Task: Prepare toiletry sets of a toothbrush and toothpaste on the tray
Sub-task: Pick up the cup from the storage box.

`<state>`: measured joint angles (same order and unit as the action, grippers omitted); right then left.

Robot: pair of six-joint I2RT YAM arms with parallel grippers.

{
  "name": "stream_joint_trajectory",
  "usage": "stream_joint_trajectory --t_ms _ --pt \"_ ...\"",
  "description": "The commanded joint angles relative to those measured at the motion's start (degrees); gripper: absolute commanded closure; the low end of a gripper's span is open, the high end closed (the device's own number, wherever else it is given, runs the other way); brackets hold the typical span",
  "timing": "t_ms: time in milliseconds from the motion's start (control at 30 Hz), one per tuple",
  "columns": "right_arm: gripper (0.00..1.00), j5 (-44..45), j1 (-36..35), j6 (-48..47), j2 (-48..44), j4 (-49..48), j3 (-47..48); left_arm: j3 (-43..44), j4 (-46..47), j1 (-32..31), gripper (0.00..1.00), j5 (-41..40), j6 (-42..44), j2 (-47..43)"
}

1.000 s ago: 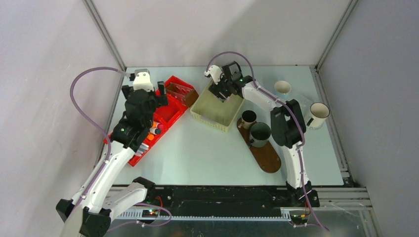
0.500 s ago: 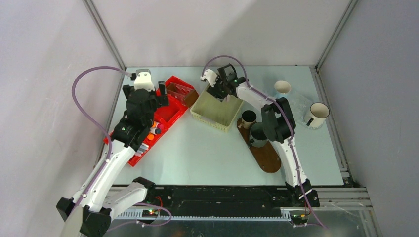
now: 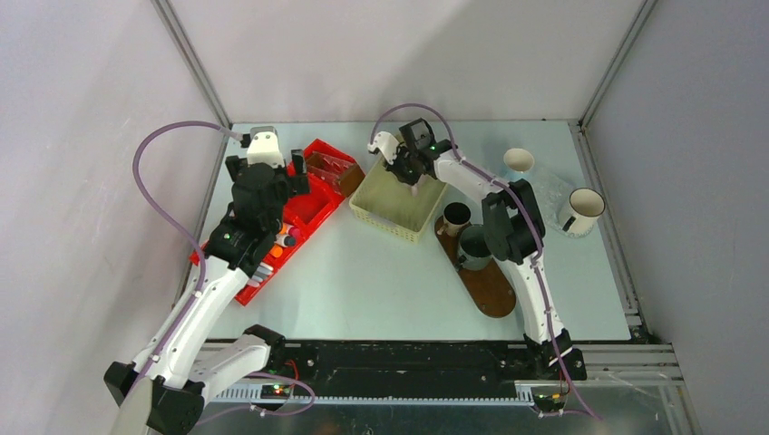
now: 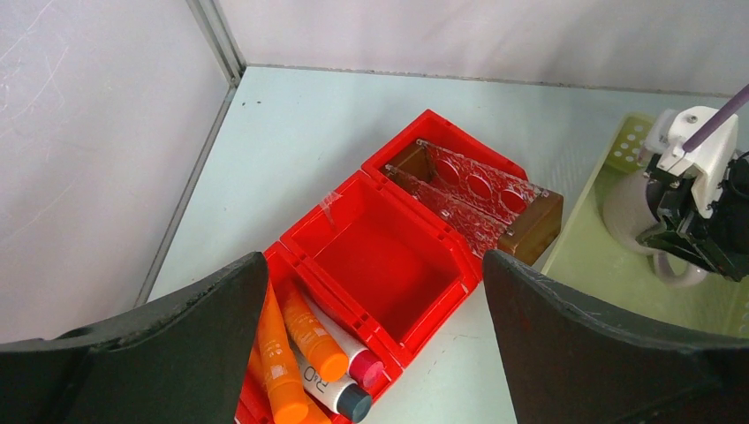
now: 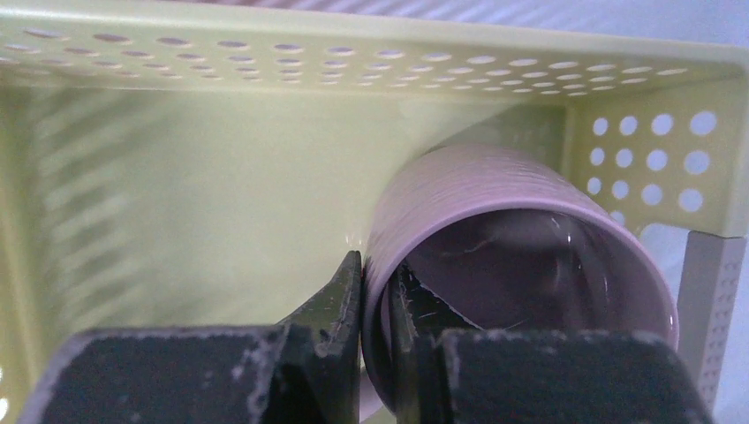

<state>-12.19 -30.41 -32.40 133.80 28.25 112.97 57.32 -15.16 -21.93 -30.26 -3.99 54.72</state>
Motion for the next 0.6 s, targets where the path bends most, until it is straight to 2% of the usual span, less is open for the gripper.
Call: stream_joint_trajectory --t_ms 0,67,367,567 --pt "0.97 0.07 -0.27 -0.34 -7.35 0.14 0.33 0.68 0.78 0.38 0.02 -0.23 1.00 -0.51" --pt "1.00 0.88 -0.38 -0.04 -9.33 -0.60 0.06 0.79 0.77 0.38 0.02 -0.17 1.00 -0.68" --pt "1.00 4.51 -1.89 2.13 -17.38 -1.02 -0.51 0.61 0.93 0.34 0.02 -0.70 1.38 -1.23" --pt "1.00 10.01 -2.82 7.39 -24.93 2.67 -1.89 0.55 1.14 0.37 0.02 -1.17 1.66 -1.65"
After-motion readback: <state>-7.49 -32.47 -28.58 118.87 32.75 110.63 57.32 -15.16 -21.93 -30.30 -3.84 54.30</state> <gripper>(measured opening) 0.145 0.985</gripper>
